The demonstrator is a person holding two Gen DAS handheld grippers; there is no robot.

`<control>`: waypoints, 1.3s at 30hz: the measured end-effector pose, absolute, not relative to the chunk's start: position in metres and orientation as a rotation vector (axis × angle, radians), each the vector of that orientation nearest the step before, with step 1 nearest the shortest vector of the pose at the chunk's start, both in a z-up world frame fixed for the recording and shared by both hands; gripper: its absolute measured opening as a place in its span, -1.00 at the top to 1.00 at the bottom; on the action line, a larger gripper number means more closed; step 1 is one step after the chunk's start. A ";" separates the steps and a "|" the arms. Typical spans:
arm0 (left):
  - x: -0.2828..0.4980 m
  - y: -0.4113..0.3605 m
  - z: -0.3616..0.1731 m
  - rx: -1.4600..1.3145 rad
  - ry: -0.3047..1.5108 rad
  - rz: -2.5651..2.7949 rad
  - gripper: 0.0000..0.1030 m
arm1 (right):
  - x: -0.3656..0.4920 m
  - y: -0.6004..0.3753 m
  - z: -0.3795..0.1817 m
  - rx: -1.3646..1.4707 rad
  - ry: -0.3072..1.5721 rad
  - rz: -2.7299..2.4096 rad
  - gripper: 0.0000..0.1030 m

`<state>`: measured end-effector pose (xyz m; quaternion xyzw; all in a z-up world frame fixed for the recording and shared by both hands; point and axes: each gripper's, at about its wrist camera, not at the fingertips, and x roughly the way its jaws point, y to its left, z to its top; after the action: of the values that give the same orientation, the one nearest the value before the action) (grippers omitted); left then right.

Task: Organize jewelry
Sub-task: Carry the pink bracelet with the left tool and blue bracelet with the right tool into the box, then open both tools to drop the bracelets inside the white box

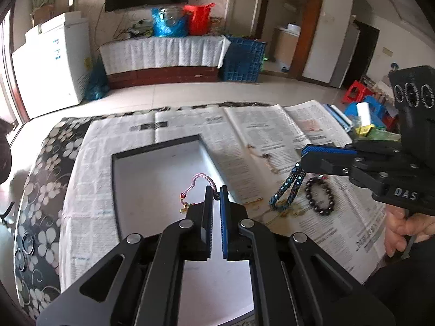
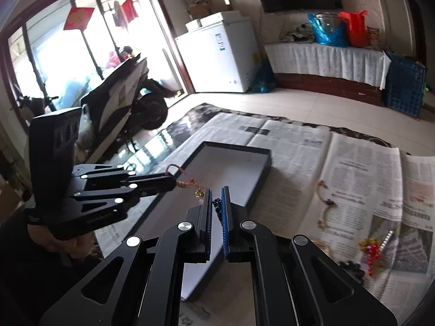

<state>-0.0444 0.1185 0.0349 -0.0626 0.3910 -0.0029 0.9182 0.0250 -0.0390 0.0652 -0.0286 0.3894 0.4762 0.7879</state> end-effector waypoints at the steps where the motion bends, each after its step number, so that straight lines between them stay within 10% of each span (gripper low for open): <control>1: -0.045 0.122 0.032 -0.131 0.816 0.005 0.92 | 0.024 -0.033 0.064 -0.066 0.842 1.033 0.86; 18: -0.052 0.159 -0.025 -0.136 1.020 0.104 0.91 | 0.012 0.024 0.015 -0.190 0.987 1.063 0.86; 24: -0.054 0.159 -0.026 -0.137 1.031 0.106 0.30 | 0.008 0.032 -0.007 -0.257 1.071 1.059 0.84; 39: -0.055 0.157 -0.022 -0.123 1.027 0.114 -0.19 | 0.006 0.018 -0.003 -0.291 1.057 1.045 0.02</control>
<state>-0.0548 0.1570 -0.0222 -0.0587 0.4907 0.0546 0.8676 0.0064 0.0182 -0.0027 -0.1320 0.4795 0.4739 0.7267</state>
